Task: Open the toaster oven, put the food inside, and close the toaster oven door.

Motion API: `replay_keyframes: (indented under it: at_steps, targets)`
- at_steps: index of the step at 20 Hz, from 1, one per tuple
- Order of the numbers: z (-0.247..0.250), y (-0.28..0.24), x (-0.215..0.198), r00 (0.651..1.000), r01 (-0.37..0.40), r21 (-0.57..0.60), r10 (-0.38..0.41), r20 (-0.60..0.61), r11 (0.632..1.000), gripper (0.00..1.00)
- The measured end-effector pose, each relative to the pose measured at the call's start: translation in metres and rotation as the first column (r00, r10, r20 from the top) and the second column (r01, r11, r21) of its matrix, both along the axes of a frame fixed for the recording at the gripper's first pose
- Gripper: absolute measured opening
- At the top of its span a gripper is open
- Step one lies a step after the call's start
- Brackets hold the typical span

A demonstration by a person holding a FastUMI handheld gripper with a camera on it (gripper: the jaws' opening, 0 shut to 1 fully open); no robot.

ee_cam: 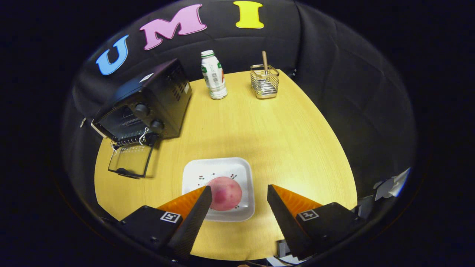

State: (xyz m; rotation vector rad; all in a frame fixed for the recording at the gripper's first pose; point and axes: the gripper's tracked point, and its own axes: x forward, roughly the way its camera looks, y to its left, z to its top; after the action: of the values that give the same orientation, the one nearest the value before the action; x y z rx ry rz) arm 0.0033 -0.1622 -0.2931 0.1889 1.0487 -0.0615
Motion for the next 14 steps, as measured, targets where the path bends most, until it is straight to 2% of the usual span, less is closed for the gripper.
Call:
replay_keyframes:
  at_steps: [5, 11, 12, 14]
  targets:
    - [-0.032, -0.022, -0.002, 0.996, -0.003, 0.046, 0.008, -0.09, 0.999, 0.99]
    - [-0.061, -0.022, -0.022, 0.981, -0.109, 0.008, 0.109, -0.158, 0.994, 0.97]
    - [-0.064, -0.021, -0.022, 0.979, -0.113, 0.013, 0.113, -0.169, 0.994, 0.96]
    - [-0.07, -0.019, -0.023, 0.976, -0.118, 0.014, 0.118, -0.185, 0.993, 0.87]
